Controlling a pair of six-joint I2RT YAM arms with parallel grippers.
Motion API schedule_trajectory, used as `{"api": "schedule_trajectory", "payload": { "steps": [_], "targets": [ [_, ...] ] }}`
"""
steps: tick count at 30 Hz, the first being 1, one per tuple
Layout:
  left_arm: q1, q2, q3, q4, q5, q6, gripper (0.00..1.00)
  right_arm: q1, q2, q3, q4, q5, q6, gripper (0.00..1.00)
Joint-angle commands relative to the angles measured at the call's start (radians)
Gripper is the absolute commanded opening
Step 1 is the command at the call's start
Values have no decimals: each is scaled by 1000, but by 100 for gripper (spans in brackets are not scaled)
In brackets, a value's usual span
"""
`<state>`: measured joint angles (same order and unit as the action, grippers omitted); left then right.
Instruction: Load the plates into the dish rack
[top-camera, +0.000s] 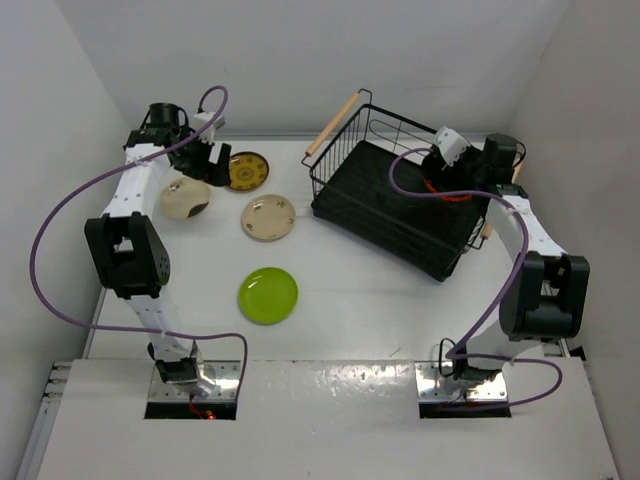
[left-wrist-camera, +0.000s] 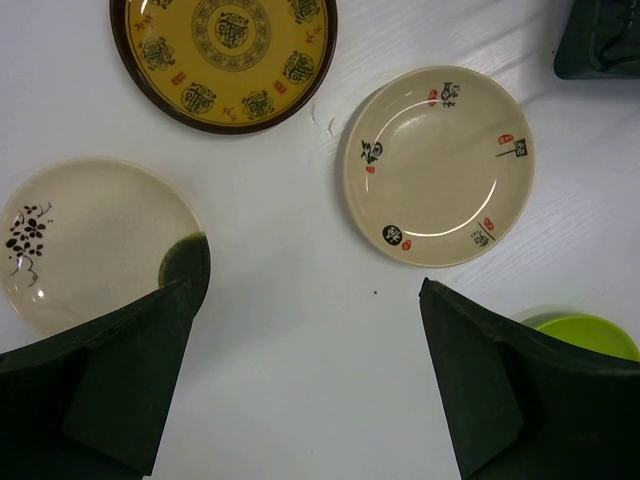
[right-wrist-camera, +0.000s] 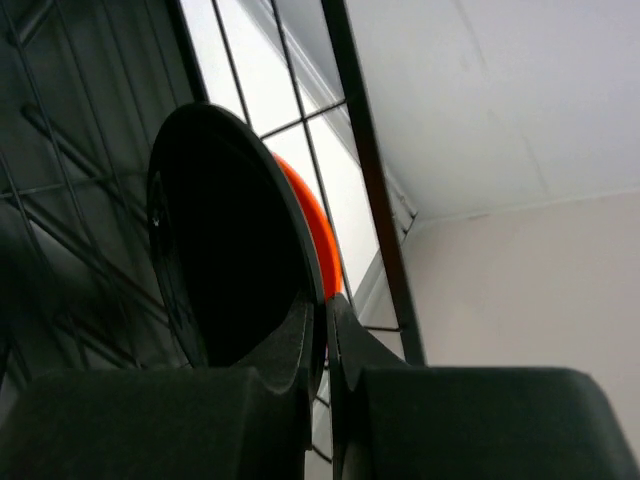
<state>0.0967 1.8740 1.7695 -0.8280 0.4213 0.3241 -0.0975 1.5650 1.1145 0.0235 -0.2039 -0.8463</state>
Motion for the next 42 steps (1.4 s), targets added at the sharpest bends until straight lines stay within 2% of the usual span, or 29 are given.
{"api": "schedule_trajectory", "payload": {
  "steps": [1, 20, 22, 25, 30, 32, 33, 34, 36, 37, 39, 42],
  "targets": [
    [-12, 2, -1, 17, -6, 6, 100, -24, 16, -7, 73, -61, 65, 0],
    [-22, 2, 8, 26, -6, 6, 100, -53, 118, 18, 118, -120, 58, 0],
    [-31, 2, 8, 26, -6, 6, 100, -57, 132, 21, 118, -112, 47, 4],
    [-31, -9, 8, 26, -6, 6, 100, -57, 138, 21, 116, -103, 41, 19],
    [-31, -30, -21, 26, -16, 15, 100, -68, 110, 7, 119, -91, 44, 19],
    [-31, -41, -30, 26, -16, 15, 100, -71, 95, 2, 124, -82, 46, 27],
    [-31, -41, -41, 26, -16, 24, 100, -71, 90, 2, 118, -77, 47, 37],
    [-31, -41, -51, 26, -27, 24, 100, -70, 80, 1, 119, -75, 46, 60],
    [-31, -41, -51, 26, -27, 24, 100, -68, 54, 2, 127, -77, 56, 69],
    [-31, -41, -51, 26, -27, 9, 100, -70, 46, 2, 137, -75, 84, 78],
    [7, -30, -51, 55, -27, -66, 100, -70, 11, 4, 182, -75, 113, 86],
    [63, 5, -32, 102, -125, -196, 100, -64, -31, 11, 234, -77, 208, 93]
  ]
}}
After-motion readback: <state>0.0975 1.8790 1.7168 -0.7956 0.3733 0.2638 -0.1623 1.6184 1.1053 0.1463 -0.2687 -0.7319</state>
